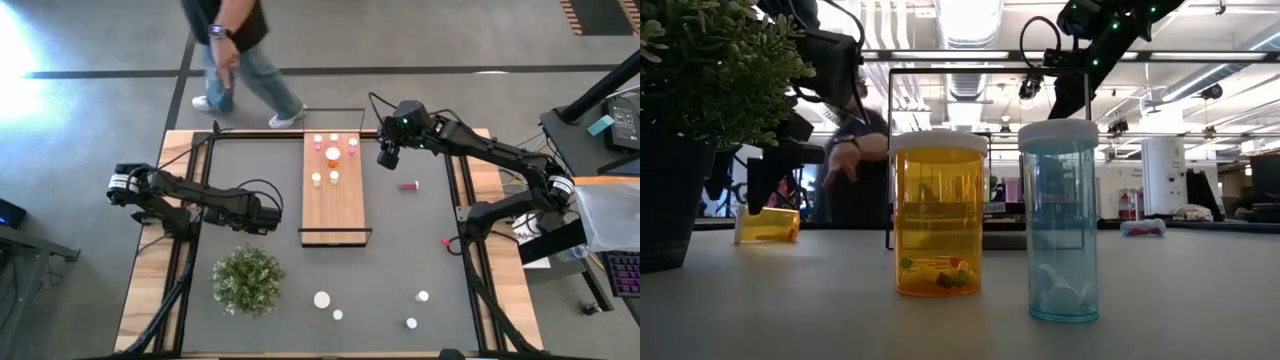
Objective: Pick and place medicine bottles onto shelf by color
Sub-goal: Put the top orange pill bottle on the shelf aligned with the other orange pill bottle
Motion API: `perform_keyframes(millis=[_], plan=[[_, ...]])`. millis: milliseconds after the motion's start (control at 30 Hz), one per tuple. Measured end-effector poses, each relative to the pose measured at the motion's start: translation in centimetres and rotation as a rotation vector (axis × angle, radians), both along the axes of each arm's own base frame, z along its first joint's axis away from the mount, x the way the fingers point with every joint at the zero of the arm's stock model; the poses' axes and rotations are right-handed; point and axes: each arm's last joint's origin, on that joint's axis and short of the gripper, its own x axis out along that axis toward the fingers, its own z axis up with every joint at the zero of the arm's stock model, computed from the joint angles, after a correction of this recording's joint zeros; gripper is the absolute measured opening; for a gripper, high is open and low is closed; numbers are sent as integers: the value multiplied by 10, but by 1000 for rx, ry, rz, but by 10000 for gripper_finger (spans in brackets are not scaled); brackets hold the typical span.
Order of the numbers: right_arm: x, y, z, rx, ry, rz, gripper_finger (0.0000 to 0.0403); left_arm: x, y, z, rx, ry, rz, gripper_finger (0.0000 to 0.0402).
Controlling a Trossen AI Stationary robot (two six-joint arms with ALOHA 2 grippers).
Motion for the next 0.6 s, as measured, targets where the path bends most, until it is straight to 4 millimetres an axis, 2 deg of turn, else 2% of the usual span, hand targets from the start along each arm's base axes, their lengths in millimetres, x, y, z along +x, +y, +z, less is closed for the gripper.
perform_keyframes(millis=[133,333,600], plan=[[0,0,0,0,0,0,171,1,2,0,46,14,-127,274],[0,0,0,0,0,0,171,5,2,-2,26,-3,-275,274],[0,0,0,0,0,0,171,1,3,-22,41,-29,-347,274]])
